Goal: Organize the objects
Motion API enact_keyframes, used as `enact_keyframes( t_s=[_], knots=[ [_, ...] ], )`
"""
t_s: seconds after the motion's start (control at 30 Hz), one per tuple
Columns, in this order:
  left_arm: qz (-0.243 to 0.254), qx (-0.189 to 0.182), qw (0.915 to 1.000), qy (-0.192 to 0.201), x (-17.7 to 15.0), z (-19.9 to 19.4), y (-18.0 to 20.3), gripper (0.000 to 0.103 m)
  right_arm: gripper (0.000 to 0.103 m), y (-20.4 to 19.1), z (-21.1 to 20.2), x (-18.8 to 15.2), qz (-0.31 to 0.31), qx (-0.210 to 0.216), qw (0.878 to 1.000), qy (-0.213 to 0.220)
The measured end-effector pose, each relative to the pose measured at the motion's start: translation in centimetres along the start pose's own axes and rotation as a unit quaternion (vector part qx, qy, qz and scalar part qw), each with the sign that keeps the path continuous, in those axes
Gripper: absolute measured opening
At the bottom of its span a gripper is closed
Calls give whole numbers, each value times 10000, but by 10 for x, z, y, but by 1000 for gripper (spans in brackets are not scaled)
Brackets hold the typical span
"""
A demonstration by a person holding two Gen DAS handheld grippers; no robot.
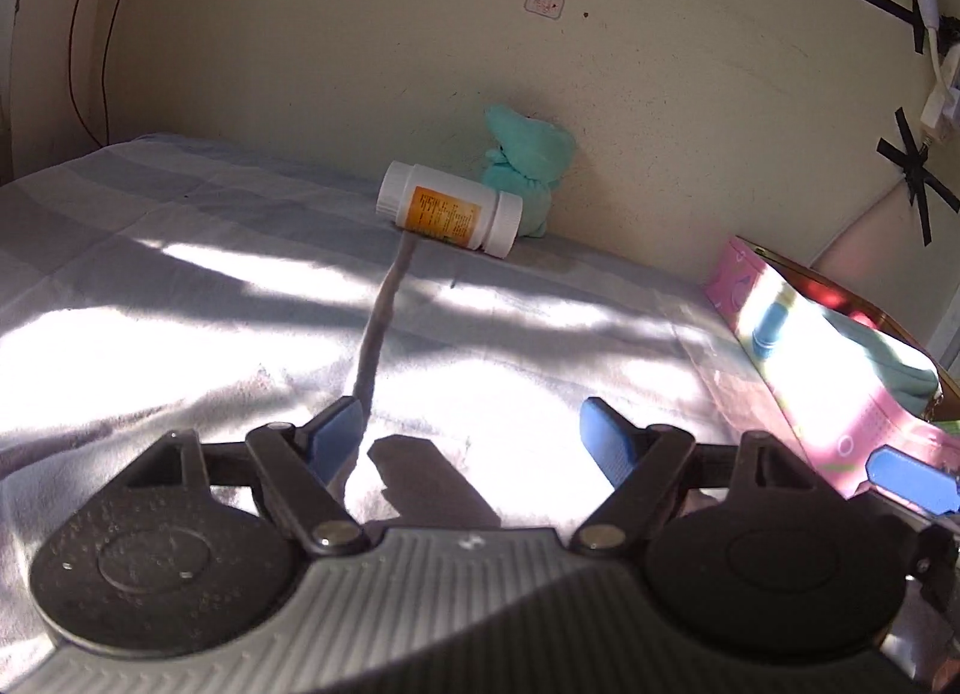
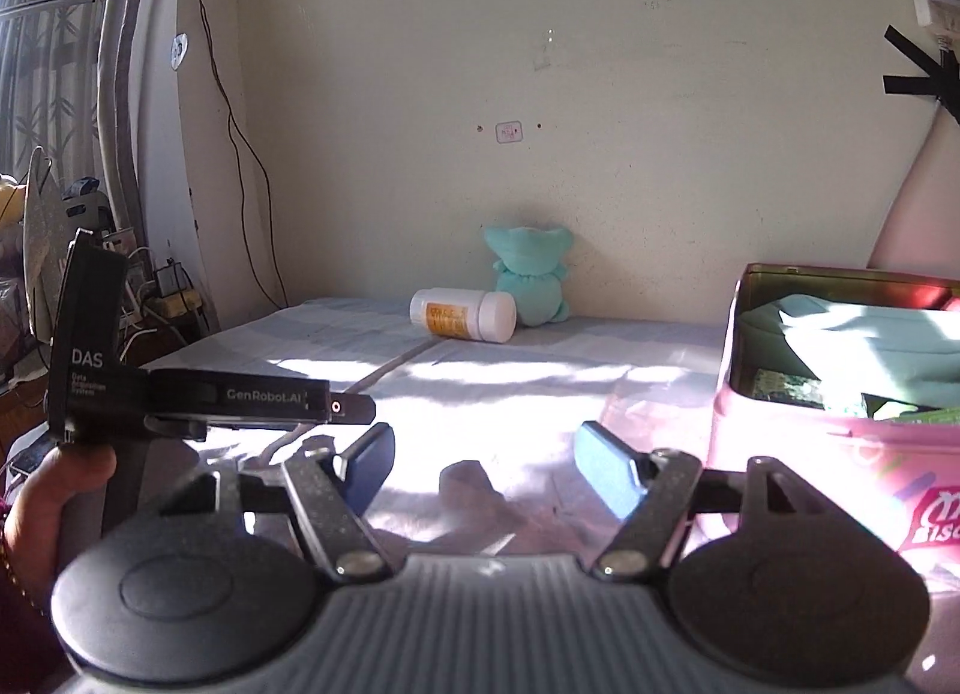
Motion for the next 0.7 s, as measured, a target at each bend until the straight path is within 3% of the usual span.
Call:
enact_keyframes(
  t_s=[0.07, 0.7],
  knots=[
    [-19, 14, 10000, 3, -1, -1, 0, 81, 64, 5, 8, -8, 99, -58, 9995, -290],
    [-136, -6, 9999, -90, -5, 2, -4, 84, 68, 13, 12, -6, 424, 97, 9982, -406]
  ],
)
Point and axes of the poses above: each gripper's, at about its wrist camera, not at the fingertips, and z roughly the way its jaws point, y to its right, x to its top, the point moved 9 cm from there along z, roughly the way its jaws point, and after that the axes turned 13 degrees about z, right-handed, at the moved point
